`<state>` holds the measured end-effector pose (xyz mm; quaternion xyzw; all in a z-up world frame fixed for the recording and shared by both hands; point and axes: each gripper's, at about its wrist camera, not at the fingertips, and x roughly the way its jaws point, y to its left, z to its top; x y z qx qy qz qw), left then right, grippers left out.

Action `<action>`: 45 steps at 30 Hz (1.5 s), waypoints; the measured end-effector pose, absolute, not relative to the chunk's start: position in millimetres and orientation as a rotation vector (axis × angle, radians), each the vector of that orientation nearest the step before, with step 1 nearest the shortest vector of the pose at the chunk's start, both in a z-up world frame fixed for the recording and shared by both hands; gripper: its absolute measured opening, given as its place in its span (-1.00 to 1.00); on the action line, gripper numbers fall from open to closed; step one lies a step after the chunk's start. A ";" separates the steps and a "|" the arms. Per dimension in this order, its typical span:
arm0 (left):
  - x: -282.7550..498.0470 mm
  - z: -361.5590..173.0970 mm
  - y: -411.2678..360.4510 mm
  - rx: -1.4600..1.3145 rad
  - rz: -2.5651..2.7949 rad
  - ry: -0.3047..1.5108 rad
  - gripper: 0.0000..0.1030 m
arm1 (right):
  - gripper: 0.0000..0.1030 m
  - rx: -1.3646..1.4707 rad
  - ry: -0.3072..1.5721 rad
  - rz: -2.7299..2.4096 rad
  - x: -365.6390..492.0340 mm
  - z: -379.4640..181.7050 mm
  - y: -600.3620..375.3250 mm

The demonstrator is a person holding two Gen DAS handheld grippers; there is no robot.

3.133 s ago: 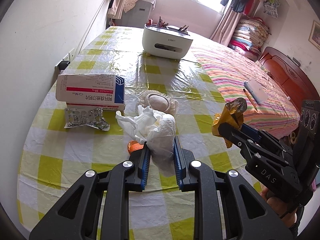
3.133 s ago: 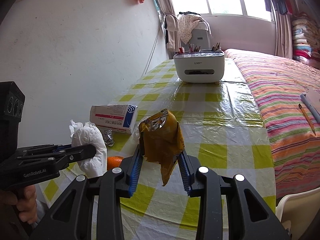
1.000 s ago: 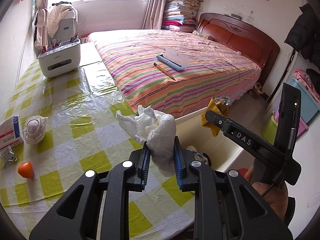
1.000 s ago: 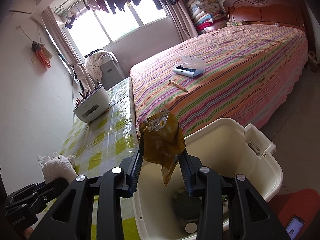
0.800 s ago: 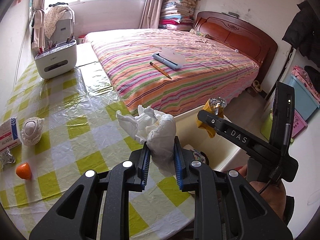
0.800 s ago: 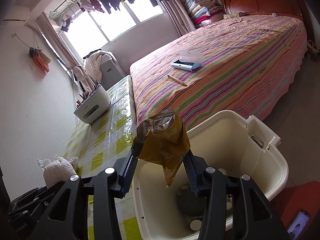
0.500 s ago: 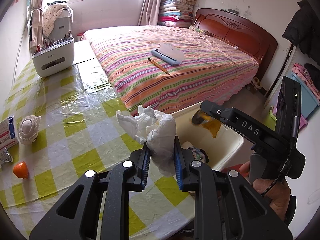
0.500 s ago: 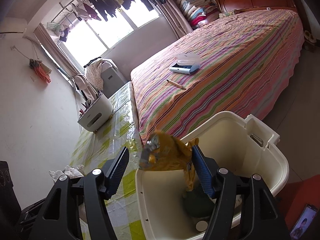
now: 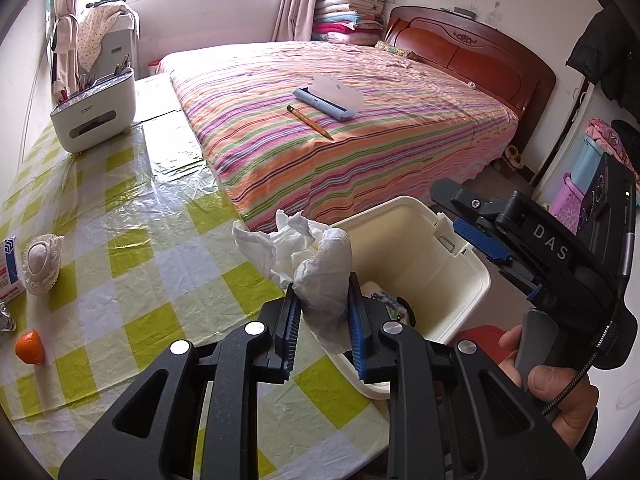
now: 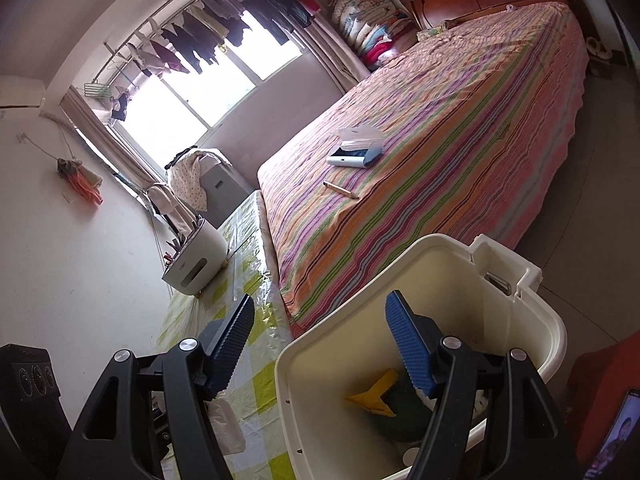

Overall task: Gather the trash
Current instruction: 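Lower the white tissue into the bin and open the left tool, then move both tools back over the table toward the medicine box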

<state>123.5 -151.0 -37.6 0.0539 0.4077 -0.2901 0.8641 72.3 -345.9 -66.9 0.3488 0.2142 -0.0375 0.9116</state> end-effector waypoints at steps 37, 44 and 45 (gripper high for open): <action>131.0 -23.2 -140.0 0.204 -0.543 0.829 0.32 | 0.29 0.803 0.341 -0.093 56.9 -62.3 -366.7; 146.5 -8.4 -66.5 0.126 -0.461 0.825 0.33 | 0.29 0.755 0.369 -0.075 69.7 -58.6 -345.3; 149.7 -6.2 -56.3 0.106 -0.453 0.828 0.33 | 0.29 0.750 0.374 -0.069 72.1 -58.1 -341.8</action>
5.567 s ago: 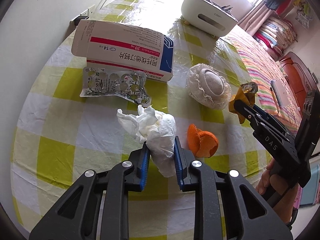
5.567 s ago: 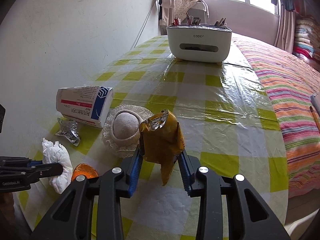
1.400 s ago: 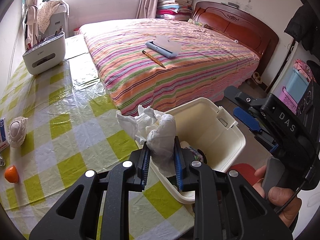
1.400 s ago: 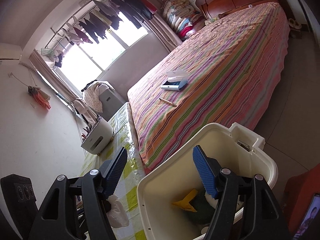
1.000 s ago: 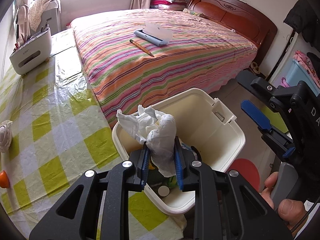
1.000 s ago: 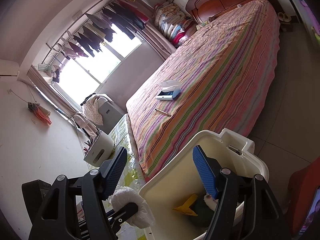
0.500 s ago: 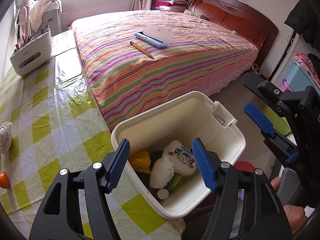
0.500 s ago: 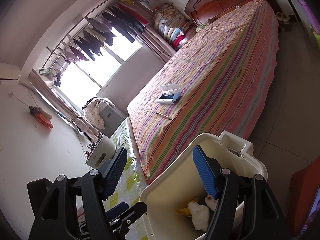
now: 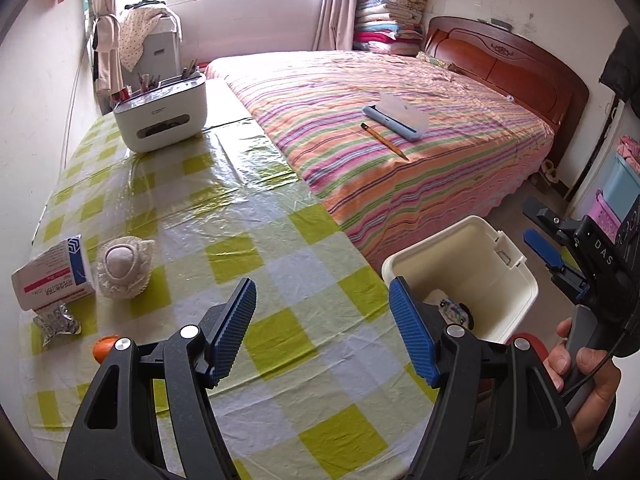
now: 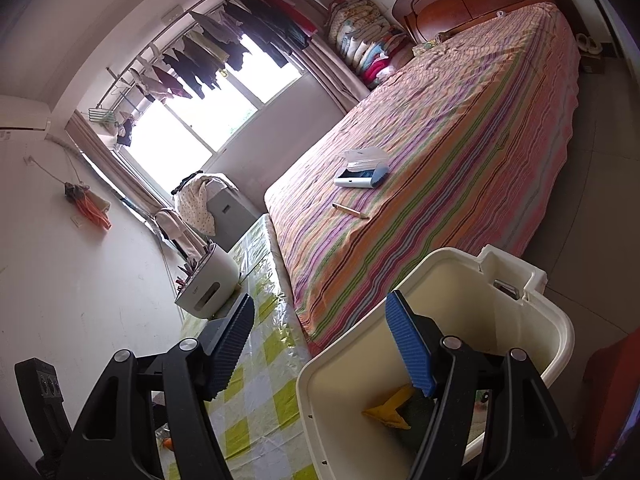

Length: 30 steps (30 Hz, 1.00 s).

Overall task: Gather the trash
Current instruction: 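Move both tools back over the table toward the medicine box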

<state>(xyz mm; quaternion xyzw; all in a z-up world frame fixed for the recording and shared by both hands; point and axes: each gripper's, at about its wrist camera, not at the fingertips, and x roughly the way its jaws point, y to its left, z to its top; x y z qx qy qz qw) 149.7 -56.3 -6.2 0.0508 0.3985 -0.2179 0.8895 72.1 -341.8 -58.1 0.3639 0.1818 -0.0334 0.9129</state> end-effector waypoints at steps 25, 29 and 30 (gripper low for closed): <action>218.4 5.4 299.7 -0.483 0.020 0.811 0.33 | 0.29 0.626 0.471 0.063 109.4 -53.7 -254.2; 241.8 -0.8 317.8 -0.429 0.048 0.826 0.33 | 0.29 0.591 0.487 0.088 115.0 -52.5 -234.9; 250.3 -3.3 320.7 -0.398 0.053 0.838 0.33 | 0.29 0.578 0.491 0.096 116.5 -51.8 -229.3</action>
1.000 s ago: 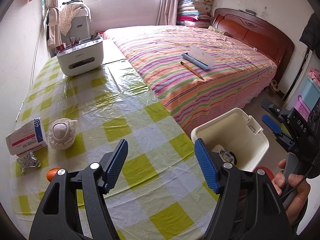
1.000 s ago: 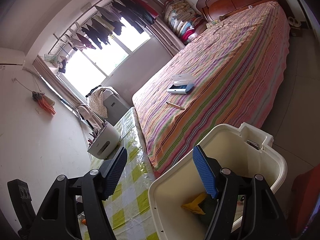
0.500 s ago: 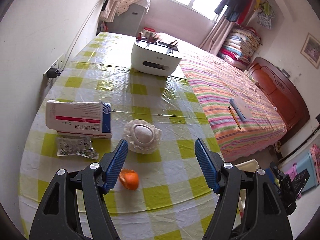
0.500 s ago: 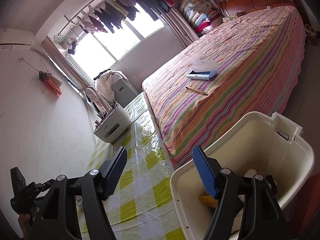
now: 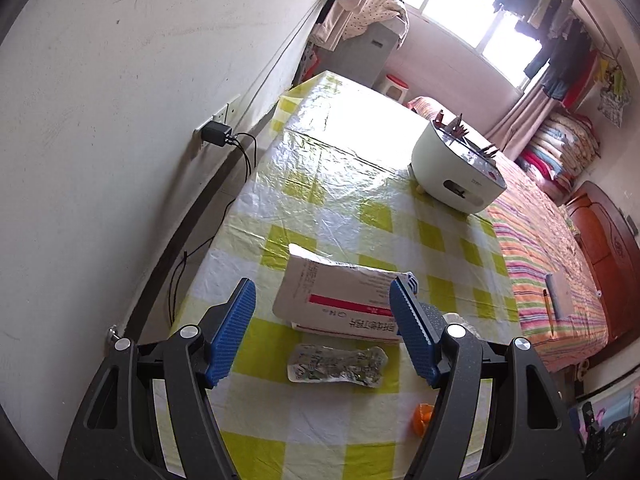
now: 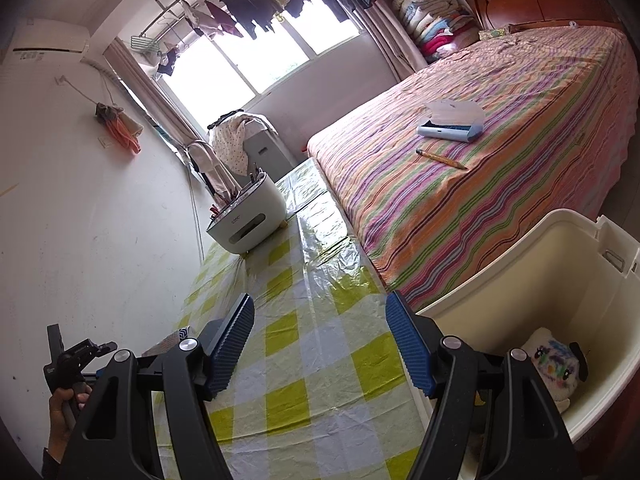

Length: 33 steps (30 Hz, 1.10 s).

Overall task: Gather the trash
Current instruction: 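Move both tools back over the table toward the medicine box, then grasp the white medicine box with the left tool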

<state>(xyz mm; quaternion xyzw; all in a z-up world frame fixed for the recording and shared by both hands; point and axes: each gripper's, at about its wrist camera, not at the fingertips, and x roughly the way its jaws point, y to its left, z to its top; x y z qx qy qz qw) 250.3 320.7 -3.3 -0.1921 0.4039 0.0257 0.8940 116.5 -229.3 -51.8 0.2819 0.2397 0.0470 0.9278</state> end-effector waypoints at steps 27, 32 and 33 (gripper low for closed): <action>284.8 -73.9 271.3 -0.454 -0.226 1.040 -0.25 | 0.29 0.371 0.589 0.198 144.1 -62.8 -135.7; 283.5 -69.3 265.4 -0.495 -0.206 0.992 -0.67 | 0.29 0.343 0.603 0.233 151.3 -62.5 -116.6; 283.9 -68.4 264.2 -0.502 -0.209 0.988 -0.70 | 0.29 0.334 0.605 0.240 154.1 -61.2 -112.4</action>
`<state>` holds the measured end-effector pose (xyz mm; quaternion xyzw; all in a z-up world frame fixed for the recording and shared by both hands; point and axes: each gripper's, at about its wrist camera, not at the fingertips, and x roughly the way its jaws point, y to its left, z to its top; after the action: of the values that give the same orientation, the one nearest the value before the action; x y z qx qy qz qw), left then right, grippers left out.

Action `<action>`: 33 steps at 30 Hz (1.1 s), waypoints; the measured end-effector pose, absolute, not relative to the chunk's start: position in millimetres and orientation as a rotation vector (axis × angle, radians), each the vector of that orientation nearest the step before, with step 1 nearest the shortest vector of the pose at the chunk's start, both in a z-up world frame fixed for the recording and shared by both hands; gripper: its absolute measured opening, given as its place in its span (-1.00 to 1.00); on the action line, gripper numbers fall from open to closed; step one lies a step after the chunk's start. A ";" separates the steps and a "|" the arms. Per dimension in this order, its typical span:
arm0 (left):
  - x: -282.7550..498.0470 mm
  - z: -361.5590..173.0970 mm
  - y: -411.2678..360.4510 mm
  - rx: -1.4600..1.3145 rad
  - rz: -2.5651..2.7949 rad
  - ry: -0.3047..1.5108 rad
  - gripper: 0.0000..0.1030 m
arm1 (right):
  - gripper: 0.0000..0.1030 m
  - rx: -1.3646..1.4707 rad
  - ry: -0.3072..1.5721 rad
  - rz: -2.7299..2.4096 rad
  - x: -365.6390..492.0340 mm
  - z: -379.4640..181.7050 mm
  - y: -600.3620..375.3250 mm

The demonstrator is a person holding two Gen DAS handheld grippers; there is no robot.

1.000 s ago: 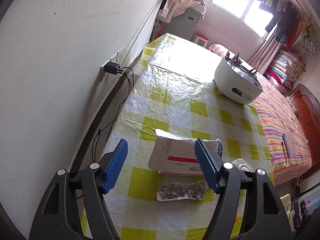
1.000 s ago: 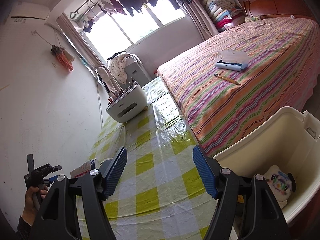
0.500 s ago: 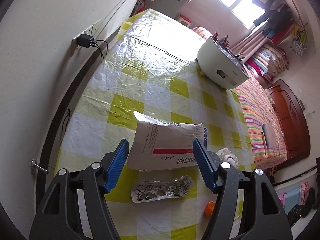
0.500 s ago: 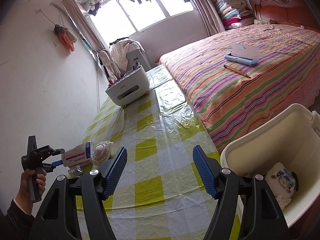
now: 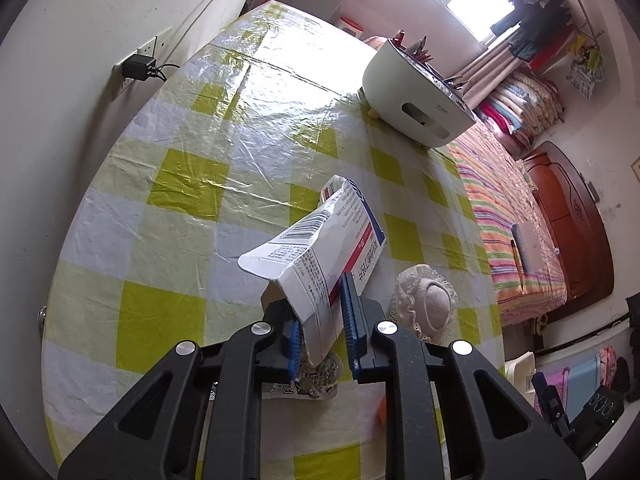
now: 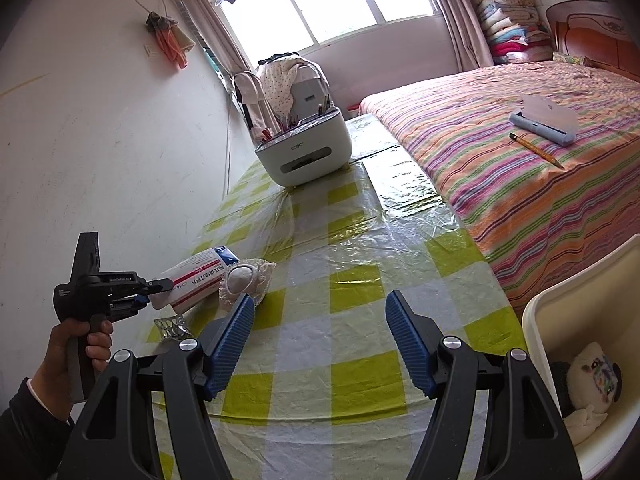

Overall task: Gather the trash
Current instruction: 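Grasp the white medicine box with the left tool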

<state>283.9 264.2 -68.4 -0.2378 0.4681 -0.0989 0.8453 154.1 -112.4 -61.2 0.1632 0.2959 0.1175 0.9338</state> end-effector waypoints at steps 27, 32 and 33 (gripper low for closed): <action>248.0 -31.3 264.4 -0.445 -0.130 0.827 -0.99 | 0.29 0.114 0.850 0.366 261.5 -90.2 4.7; 234.7 -16.1 260.4 -0.424 -0.117 0.774 -0.99 | 0.29 0.113 0.901 0.334 281.1 -98.7 19.2; 232.3 -13.3 259.0 -0.419 -0.111 0.764 -0.99 | 0.29 0.111 0.908 0.327 284.3 -100.5 21.9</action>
<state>232.3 259.0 -13.3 -0.2026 0.3697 -0.0539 0.9052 284.3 21.9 -100.5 0.0535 0.4364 0.1572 0.8843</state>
